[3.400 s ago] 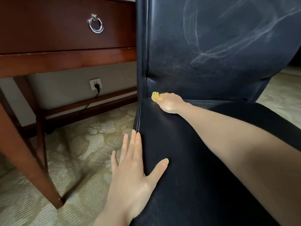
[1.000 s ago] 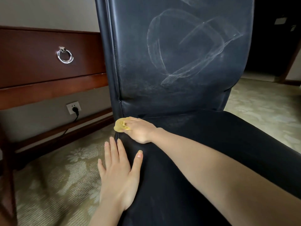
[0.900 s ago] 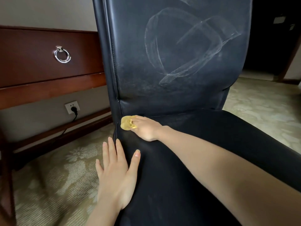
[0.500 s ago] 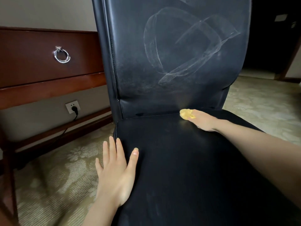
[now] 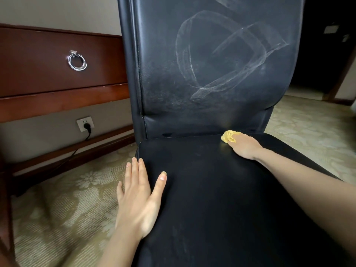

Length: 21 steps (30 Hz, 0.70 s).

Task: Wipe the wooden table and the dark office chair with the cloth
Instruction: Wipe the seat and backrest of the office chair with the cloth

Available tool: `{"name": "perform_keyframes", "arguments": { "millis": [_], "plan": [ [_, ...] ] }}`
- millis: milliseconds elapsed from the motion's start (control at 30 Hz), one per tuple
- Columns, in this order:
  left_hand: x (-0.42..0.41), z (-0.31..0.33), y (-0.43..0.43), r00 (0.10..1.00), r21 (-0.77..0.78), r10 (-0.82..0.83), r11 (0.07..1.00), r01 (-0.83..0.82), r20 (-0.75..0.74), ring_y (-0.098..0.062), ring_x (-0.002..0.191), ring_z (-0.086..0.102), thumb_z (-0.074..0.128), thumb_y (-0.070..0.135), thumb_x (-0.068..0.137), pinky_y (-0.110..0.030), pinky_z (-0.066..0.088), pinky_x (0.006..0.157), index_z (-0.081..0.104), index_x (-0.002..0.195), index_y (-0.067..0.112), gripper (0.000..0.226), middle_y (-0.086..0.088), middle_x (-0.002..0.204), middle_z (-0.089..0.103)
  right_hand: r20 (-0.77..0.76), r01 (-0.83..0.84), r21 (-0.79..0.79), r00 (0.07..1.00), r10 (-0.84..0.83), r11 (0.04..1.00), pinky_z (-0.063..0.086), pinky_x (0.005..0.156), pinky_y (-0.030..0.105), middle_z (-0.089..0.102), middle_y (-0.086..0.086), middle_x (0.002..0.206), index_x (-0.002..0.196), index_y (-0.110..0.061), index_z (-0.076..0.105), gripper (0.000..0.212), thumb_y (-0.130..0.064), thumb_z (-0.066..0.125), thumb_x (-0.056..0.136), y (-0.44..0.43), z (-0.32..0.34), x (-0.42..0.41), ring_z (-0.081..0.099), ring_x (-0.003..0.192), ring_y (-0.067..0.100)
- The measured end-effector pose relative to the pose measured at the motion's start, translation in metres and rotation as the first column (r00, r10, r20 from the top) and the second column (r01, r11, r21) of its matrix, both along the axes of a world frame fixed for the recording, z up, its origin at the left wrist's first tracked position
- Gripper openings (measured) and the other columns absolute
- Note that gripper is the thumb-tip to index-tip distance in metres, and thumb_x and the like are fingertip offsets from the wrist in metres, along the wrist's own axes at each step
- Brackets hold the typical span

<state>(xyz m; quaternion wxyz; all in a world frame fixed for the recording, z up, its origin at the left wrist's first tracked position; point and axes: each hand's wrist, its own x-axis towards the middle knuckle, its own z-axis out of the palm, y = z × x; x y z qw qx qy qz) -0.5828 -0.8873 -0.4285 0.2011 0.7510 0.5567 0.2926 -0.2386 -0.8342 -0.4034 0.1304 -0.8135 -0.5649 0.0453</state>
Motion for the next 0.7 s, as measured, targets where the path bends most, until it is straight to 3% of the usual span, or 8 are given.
{"name": "perform_keyframes", "arguments": {
  "millis": [100,200,367,467,600,700],
  "plan": [
    [0.0,0.0,0.0,1.0,0.003,0.009,1.0,-0.009,-0.007,0.009,0.129,-0.031,-0.003,0.078,0.065,-0.035,-0.008,0.117,-0.011,0.15,0.024,0.101,0.014,0.155,-0.019,-0.039,-0.173,0.041,0.984,0.175,0.984,0.035,0.103,0.037,0.052,-0.002,0.137,0.13,-0.02,0.051,0.037,-0.035,0.034,0.1,-0.009,0.003,-0.027,0.047,0.123,0.025],
    [-0.001,0.0,0.0,1.0,0.005,0.003,1.0,-0.003,-0.014,0.01,0.129,-0.031,-0.003,0.078,0.065,-0.036,-0.008,0.118,-0.011,0.15,0.024,0.101,0.015,0.155,-0.019,-0.007,-0.373,0.051,0.928,0.374,0.927,0.032,0.101,0.036,0.049,-0.003,0.134,0.123,-0.012,0.054,0.034,-0.03,0.035,0.101,-0.022,0.007,-0.059,0.044,0.124,0.024],
    [-0.001,-0.001,-0.001,1.0,-0.006,0.013,1.0,-0.013,-0.024,0.009,0.129,-0.029,-0.003,0.078,0.065,-0.037,-0.008,0.118,-0.01,0.15,0.022,0.103,0.013,0.156,-0.017,0.076,-0.631,-0.035,0.772,0.632,0.775,0.01,0.116,0.027,0.024,-0.011,0.156,0.145,-0.025,0.038,0.042,-0.027,0.034,0.104,-0.047,0.004,-0.11,0.016,0.144,0.007],
    [-0.001,-0.001,-0.001,0.999,-0.013,0.022,1.0,-0.022,-0.03,0.008,0.129,-0.028,-0.003,0.078,0.065,-0.037,-0.009,0.117,-0.01,0.15,0.02,0.103,0.012,0.156,-0.017,0.03,-0.725,-0.039,0.687,0.726,0.687,-0.008,0.112,0.013,0.017,-0.021,0.153,0.148,-0.027,0.032,0.044,-0.028,0.035,0.104,-0.064,0.006,-0.133,0.003,0.138,-0.008],
    [-0.002,-0.002,-0.001,0.999,-0.013,0.02,1.0,-0.02,-0.032,0.007,0.131,-0.027,-0.004,0.077,0.065,-0.036,-0.01,0.117,-0.01,0.15,0.02,0.102,0.011,0.156,-0.017,-0.034,-0.806,-0.086,0.59,0.807,0.586,-0.008,0.115,0.017,0.011,-0.027,0.152,0.147,-0.031,0.032,0.044,-0.032,0.034,0.104,-0.082,0.007,-0.147,-0.004,0.142,-0.008],
    [-0.002,-0.001,-0.001,1.0,-0.016,0.022,1.0,-0.022,-0.017,0.008,0.131,-0.027,-0.003,0.077,0.065,-0.035,-0.01,0.116,-0.009,0.15,0.021,0.102,0.011,0.156,-0.017,0.023,-0.812,-0.098,0.577,0.817,0.576,-0.005,0.116,0.017,0.015,-0.024,0.154,0.147,-0.029,0.034,0.044,-0.035,0.032,0.104,-0.082,0.009,-0.144,-0.002,0.142,-0.009]
  ]
}}
